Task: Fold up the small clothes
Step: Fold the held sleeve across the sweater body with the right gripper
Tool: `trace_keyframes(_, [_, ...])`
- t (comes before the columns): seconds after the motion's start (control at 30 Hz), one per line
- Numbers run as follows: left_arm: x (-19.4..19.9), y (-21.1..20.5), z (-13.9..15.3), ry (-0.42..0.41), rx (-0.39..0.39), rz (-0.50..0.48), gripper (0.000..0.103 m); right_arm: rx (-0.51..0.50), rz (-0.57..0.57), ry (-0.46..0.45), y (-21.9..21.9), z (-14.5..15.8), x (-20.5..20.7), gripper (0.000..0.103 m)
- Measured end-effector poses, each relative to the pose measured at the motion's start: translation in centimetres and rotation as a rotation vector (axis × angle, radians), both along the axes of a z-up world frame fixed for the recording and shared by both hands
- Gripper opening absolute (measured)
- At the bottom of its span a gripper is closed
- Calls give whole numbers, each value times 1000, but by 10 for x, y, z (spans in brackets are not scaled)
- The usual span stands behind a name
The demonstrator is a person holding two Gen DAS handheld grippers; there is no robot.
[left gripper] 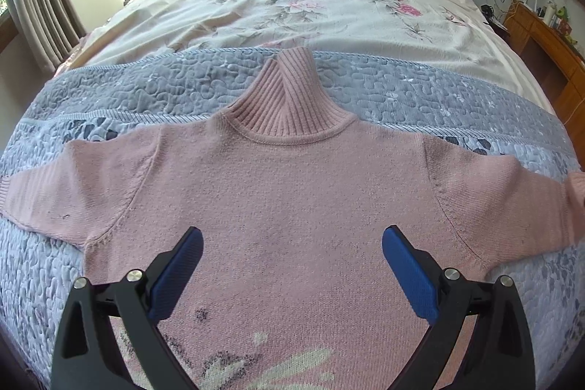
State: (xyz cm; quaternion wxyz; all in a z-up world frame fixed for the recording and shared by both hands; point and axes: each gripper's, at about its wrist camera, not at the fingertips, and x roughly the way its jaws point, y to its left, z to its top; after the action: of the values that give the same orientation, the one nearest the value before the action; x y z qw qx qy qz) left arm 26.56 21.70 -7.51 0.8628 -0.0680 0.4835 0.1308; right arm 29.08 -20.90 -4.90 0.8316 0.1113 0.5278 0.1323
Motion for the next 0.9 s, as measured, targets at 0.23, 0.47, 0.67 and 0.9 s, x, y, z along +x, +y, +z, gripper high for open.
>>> trace_keyframes(0.23, [-10, 18, -2, 5, -16, -2, 99, -32, 177, 4, 119, -20, -8, 16])
trace_keyframes(0.47, [-11, 23, -7, 17, -41, -14, 99, -94, 280, 34, 183, -51, -18, 16])
trace_keyframes(0.67, [-6, 15, -15, 38, -110, -28, 99, 19, 372, 100, 195, -67, -35, 39])
trace_keyframes(0.9, [11, -16, -42, 106, -233, -67, 99, 103, 297, 77, 143, -52, -62, 43])
